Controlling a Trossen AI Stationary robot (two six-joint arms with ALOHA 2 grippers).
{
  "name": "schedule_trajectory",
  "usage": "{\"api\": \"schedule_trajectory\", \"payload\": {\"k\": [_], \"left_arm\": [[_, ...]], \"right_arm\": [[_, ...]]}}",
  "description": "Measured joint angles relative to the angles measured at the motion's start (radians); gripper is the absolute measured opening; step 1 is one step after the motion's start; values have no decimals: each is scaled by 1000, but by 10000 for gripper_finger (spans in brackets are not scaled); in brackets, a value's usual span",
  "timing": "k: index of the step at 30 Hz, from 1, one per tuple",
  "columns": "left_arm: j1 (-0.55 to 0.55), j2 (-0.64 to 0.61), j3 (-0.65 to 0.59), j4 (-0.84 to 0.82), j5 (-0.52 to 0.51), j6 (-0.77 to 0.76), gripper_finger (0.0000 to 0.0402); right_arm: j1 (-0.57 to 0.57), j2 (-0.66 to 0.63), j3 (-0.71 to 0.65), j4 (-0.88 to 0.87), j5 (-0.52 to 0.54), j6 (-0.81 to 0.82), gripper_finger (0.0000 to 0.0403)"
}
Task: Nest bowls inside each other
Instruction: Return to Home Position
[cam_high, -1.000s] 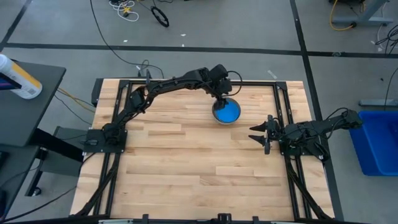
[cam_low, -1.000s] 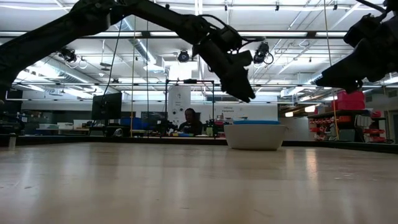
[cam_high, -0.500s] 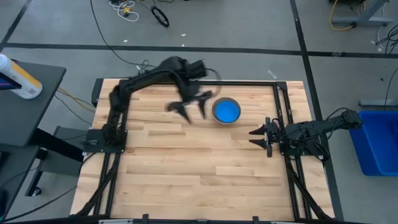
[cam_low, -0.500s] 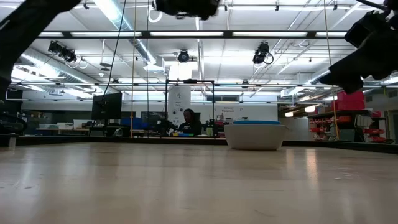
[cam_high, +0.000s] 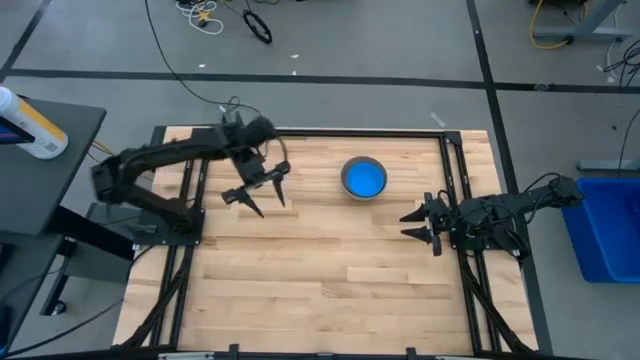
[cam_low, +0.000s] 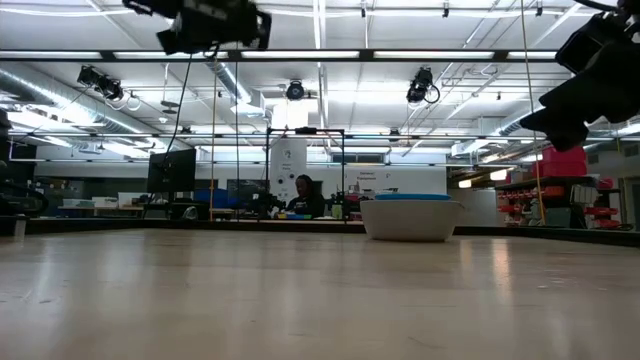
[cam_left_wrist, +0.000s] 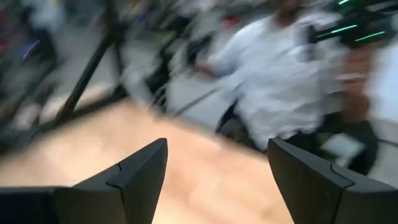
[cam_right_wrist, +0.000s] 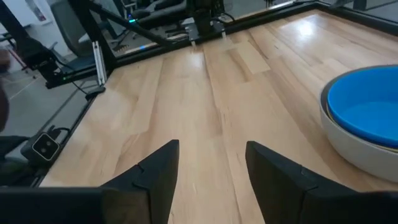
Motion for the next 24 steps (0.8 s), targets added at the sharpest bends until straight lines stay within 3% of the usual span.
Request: {"api": "schedule_trajectory", "payload": {"k": [1,3,5,6,11,17,19,24], "left_arm": [[10,-40,-59,133,-81,-151,284],[10,-127,-182,402,-340,-449,284],[6,-226,-290,567,-583,-603,284],[6,-278,-339,619,-621,-611,284],[1,-525,-581,805,-568,-658,285],[-74,-644,-846,1102,-721,-846,285],[-120,-644,-910,1227,-819,-882,285],[-258,-623,-990,1393,-1181,-925,285]], "right_arm": [[0,0,0,3,0,0,197],[0,0,0,5,0,0,197],[0,0,0,12,0,1,195],[0,0,0,16,0,1,193],[0,0,0,19,0,2,188],[0,0,0,42,1,0,192],[0,0,0,48,1,0,195],[0,0,0,68,1,-1,196]]}}
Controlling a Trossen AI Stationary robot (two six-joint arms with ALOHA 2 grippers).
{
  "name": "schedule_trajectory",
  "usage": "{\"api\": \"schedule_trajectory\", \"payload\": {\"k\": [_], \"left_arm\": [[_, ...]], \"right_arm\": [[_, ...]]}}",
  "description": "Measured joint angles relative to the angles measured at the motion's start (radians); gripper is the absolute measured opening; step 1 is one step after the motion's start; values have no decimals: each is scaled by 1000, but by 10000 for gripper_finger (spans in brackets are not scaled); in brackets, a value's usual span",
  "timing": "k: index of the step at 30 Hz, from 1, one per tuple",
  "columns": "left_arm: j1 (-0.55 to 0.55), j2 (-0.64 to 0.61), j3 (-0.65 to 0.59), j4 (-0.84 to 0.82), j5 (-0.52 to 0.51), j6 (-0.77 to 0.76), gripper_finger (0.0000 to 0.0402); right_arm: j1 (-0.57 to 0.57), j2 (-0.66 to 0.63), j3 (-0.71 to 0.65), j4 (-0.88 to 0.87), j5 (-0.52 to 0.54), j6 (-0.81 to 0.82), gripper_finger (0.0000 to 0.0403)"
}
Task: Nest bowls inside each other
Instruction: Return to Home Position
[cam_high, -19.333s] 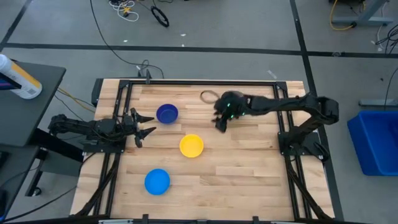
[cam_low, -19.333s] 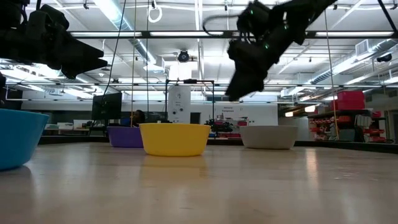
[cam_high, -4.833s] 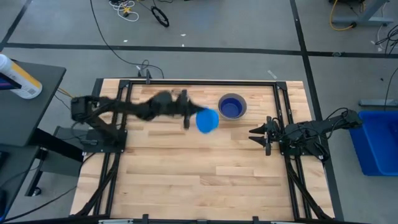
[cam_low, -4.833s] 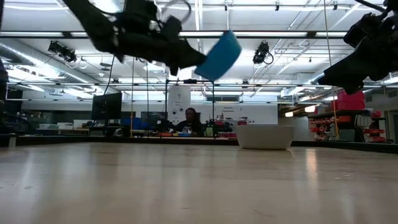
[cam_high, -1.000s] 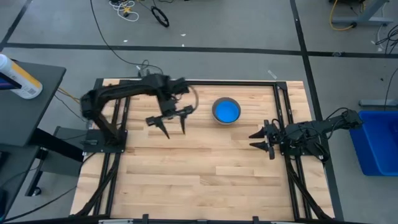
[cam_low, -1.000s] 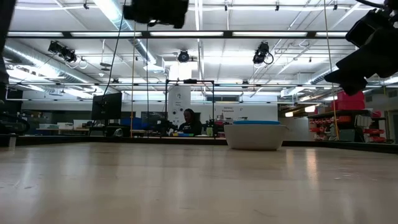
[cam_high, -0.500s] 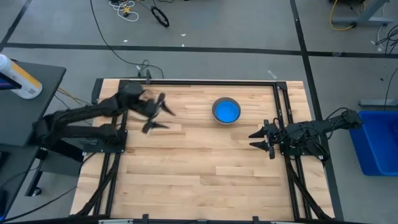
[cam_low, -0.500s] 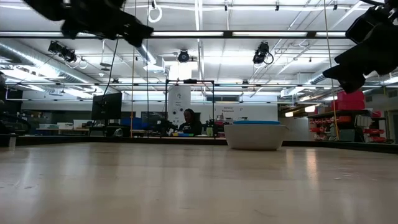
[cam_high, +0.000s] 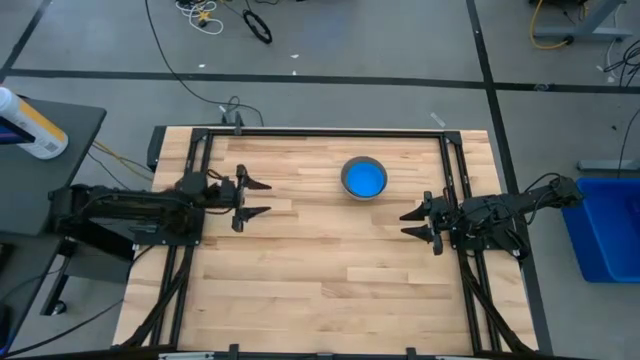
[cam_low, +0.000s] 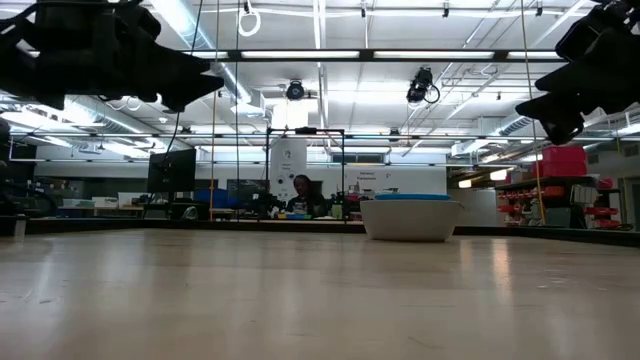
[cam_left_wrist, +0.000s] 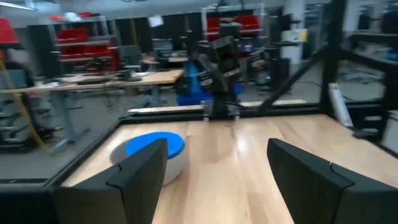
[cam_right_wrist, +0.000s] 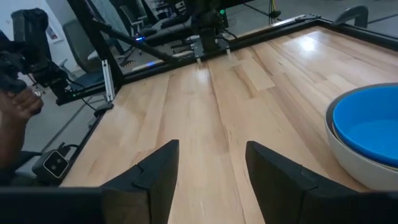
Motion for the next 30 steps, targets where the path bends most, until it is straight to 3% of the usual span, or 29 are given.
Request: {"api": "schedule_trajectory", "payload": {"k": [3,8,15,20,30], "left_arm": [[-84,16,-1,0,-124,15,285],[-165,24,-1,-86,-225,-4,285],[-172,-31,-15,-242,-175,-67,285],[-172,-179,-97,-233,-173,-83,285],[-178,-538,-98,-500,-215,-65,285]], "right_arm": [[0,0,0,-1,0,0,192],[0,0,0,-2,0,5,188],[0,0,0,-13,0,10,194],[0,0,0,-37,0,18,197],[0,0,0,-36,0,19,187]]}}
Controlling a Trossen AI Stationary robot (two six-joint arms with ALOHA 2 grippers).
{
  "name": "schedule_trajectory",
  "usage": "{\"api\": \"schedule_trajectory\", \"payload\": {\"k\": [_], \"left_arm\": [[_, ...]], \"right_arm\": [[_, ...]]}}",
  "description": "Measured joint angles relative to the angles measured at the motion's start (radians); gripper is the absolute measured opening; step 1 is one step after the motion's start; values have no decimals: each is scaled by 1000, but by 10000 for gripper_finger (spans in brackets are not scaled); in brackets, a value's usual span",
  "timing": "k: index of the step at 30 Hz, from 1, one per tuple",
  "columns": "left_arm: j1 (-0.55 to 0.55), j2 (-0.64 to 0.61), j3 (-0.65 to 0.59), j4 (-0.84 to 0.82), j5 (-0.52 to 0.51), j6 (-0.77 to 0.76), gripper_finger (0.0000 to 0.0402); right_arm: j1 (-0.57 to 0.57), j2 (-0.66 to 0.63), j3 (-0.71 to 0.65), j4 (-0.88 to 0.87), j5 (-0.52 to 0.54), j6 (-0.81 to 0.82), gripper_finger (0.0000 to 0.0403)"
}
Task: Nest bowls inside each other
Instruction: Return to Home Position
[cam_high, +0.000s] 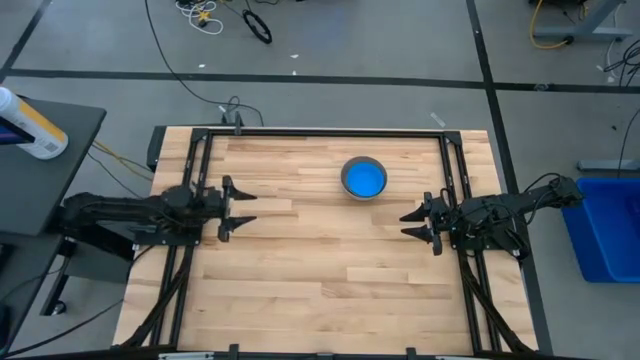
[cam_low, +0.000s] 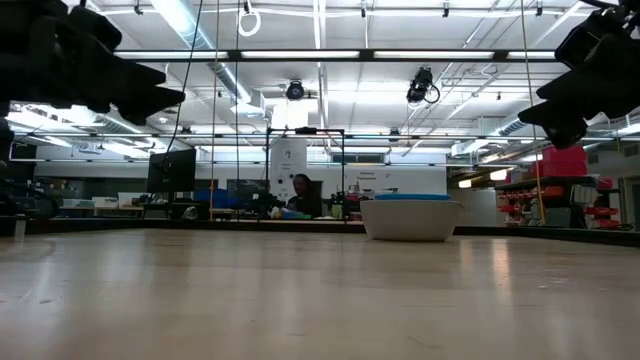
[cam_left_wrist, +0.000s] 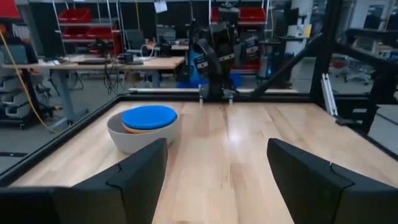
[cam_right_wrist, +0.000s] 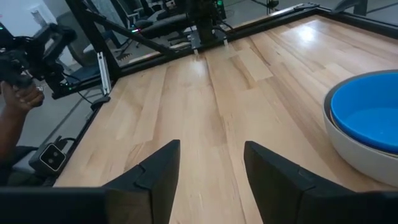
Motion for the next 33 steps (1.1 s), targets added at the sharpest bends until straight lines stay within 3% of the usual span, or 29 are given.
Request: {"api": "schedule_trajectory", "payload": {"k": [5,11,19,24,29,33], "left_arm": [[0,-211,0,-169,-13,-12,285],[-1,-197,-1,-162,-86,-39,285],[-2,-207,-2,-163,-103,-36,285],[-2,-207,-2,-163,-103,-34,285],[-2,-207,-2,-165,-103,-35,285],[-2,-207,-2,-167,-104,-40,285]], "right_arm": [[0,0,0,0,0,3,186],[0,4,0,-1,21,2,193],[0,7,0,-7,156,-33,196],[7,-3,0,17,178,-126,190],[53,-82,0,51,178,-239,188],[104,-199,0,-17,178,-291,192]]}}
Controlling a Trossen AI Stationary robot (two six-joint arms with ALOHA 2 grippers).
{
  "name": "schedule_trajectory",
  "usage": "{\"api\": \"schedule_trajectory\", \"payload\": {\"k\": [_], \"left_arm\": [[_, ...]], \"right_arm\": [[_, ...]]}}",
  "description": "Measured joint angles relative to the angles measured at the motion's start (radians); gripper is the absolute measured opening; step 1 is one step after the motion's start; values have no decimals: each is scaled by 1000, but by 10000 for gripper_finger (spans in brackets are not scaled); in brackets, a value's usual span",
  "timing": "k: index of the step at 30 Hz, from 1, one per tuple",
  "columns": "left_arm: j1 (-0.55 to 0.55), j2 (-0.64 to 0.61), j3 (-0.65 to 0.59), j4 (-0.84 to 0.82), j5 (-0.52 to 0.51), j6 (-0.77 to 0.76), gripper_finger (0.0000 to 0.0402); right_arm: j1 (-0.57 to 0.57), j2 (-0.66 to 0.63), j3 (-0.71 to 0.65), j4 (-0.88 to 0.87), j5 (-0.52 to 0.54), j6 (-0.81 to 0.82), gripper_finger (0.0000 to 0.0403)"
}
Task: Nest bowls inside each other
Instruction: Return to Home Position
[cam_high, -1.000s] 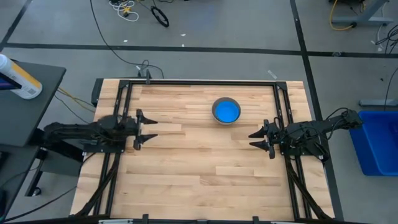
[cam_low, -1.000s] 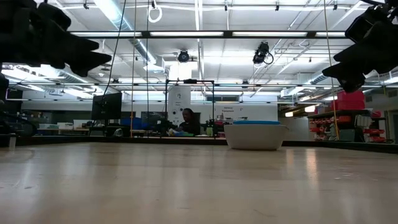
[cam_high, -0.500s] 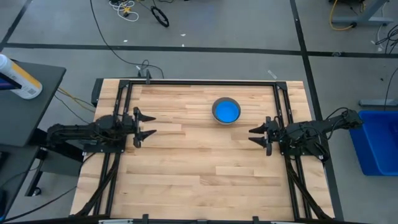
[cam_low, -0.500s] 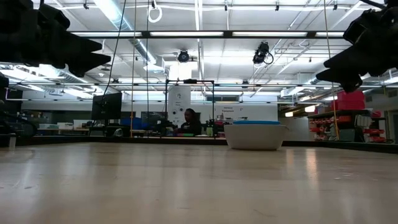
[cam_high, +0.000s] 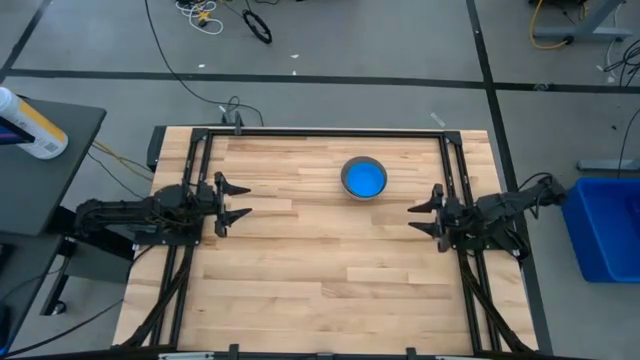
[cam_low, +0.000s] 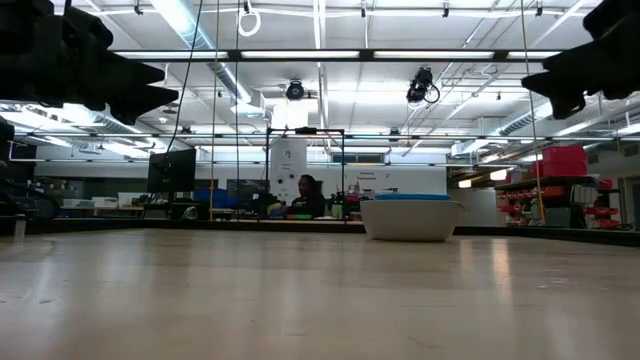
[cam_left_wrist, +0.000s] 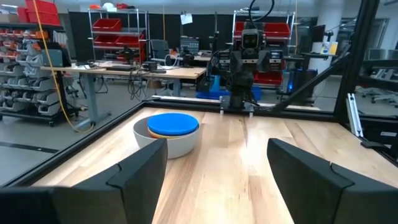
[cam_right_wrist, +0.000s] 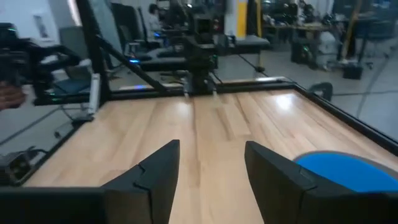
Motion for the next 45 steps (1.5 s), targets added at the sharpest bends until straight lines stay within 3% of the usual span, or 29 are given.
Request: {"api": "schedule_trajectory", "payload": {"k": [5,9,11,19,23,27,30,36,45], "left_arm": [[0,2,0,-1,0,-11,285],[1,2,0,-2,-3,-22,285],[1,2,-1,-1,-4,-22,285],[0,2,-1,-1,-7,-25,285],[0,2,-1,-2,-5,-27,285],[0,2,-1,-3,-5,-29,285],[0,2,-1,-4,-5,-27,285],[0,2,-1,-11,29,-40,285],[0,2,-2,-8,49,-28,285]], "right_arm": [[63,-9,-18,34,-9,-21,197],[103,-9,-122,280,-193,-88,195],[110,-7,-126,274,-238,-88,192],[69,-2,-126,255,-80,-125,189],[-23,14,-126,263,19,-159,194],[-152,37,-126,264,31,-165,197],[-237,61,-126,259,-32,-153,195],[-325,73,-126,225,-307,-106,188],[-334,80,-126,223,-337,-92,195]]}}
